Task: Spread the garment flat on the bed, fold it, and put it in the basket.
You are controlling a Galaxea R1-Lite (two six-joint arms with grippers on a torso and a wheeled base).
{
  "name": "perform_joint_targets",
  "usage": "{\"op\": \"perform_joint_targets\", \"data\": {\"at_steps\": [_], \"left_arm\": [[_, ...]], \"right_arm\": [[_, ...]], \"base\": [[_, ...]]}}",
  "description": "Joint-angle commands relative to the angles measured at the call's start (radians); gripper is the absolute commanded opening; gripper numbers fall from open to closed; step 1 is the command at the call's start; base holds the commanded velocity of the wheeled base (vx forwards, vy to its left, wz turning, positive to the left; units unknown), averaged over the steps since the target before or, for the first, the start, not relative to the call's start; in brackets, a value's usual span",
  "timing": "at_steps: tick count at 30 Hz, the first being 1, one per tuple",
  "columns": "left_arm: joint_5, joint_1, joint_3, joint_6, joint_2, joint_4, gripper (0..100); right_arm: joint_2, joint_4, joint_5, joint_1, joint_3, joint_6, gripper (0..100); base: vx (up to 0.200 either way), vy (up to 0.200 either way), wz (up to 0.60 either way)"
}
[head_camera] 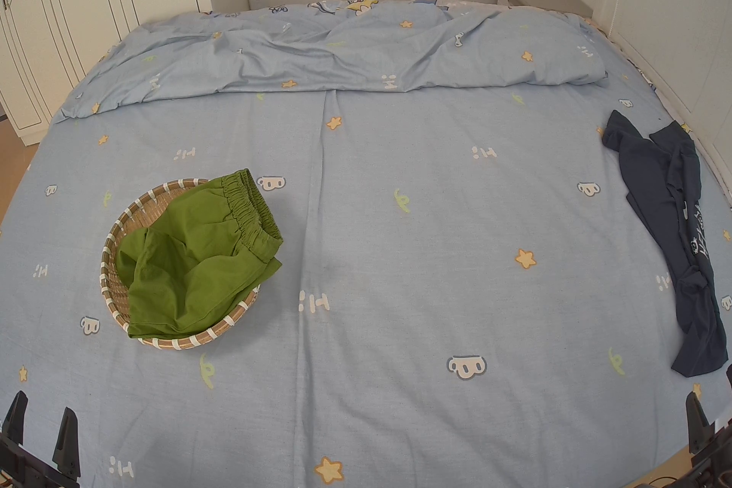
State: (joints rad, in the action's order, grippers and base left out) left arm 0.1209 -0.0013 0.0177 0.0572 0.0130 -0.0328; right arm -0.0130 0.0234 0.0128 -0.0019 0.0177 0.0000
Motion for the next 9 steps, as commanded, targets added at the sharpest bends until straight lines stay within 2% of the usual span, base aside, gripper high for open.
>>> {"op": "perform_joint_targets", "data": {"at_steps": [1, 9], "left_arm": [[0.000, 0.000, -0.018, 0.001, -0.013, -0.001, 100], [0.000, 0.000, -0.018, 0.001, -0.013, -0.001, 100]], "right_arm": [[0.013, -0.005, 0.000, -0.003, -0.013, -0.005, 100], [0.013, -0.008, 0.000, -0.001, -0.015, -0.003, 100]], "base": [[0.000, 0.000, 0.00], [0.000, 0.000, 0.00]]}}
